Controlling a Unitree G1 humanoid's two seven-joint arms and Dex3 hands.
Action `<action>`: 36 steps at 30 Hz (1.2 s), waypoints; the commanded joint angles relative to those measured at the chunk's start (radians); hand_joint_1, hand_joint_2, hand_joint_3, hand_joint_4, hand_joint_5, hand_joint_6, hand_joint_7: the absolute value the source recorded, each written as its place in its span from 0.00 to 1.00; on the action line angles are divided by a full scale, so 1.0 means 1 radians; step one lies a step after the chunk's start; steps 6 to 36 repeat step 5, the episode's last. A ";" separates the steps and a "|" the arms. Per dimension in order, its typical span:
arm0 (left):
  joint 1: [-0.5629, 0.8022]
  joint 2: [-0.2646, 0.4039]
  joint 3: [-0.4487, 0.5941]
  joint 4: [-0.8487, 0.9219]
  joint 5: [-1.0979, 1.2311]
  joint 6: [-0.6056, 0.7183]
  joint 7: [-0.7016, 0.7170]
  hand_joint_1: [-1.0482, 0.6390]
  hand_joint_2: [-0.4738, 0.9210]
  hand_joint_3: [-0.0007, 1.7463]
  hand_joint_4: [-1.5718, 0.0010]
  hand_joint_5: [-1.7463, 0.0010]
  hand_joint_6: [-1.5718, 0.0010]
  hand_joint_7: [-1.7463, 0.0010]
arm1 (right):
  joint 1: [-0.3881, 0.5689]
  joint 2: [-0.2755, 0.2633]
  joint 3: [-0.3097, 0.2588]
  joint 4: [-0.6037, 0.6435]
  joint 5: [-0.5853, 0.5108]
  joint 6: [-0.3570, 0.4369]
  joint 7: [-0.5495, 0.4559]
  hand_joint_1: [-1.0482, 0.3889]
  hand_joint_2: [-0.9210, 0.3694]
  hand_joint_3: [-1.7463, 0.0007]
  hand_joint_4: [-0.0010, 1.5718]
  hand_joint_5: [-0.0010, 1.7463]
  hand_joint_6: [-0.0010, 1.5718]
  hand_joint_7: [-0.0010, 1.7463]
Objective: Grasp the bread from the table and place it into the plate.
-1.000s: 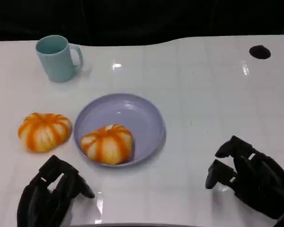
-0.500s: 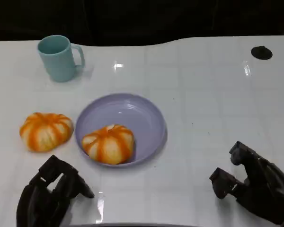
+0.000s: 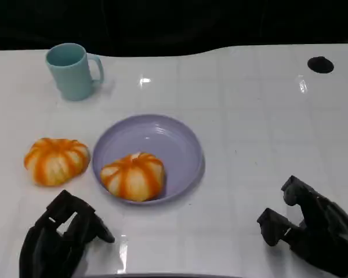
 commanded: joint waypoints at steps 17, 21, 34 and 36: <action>0.005 0.024 0.014 -0.002 -0.007 0.007 -0.007 0.28 1.00 0.14 0.60 0.00 0.68 0.13 | -0.004 0.004 -0.011 0.004 -0.008 -0.015 0.002 0.38 0.00 0.78 0.44 1.00 0.32 1.00; 0.005 0.024 0.014 -0.002 -0.007 0.007 -0.007 0.28 1.00 0.14 0.60 0.00 0.68 0.13 | -0.004 0.004 -0.011 0.004 -0.008 -0.015 0.002 0.38 0.00 0.78 0.44 1.00 0.32 1.00; 0.005 0.024 0.014 -0.002 -0.007 0.007 -0.007 0.28 1.00 0.14 0.60 0.00 0.68 0.13 | -0.004 0.004 -0.011 0.004 -0.008 -0.015 0.002 0.38 0.00 0.78 0.44 1.00 0.32 1.00; 0.005 0.024 0.014 -0.002 -0.007 0.007 -0.007 0.28 1.00 0.14 0.60 0.00 0.68 0.13 | -0.004 0.004 -0.011 0.004 -0.008 -0.015 0.002 0.38 0.00 0.78 0.44 1.00 0.32 1.00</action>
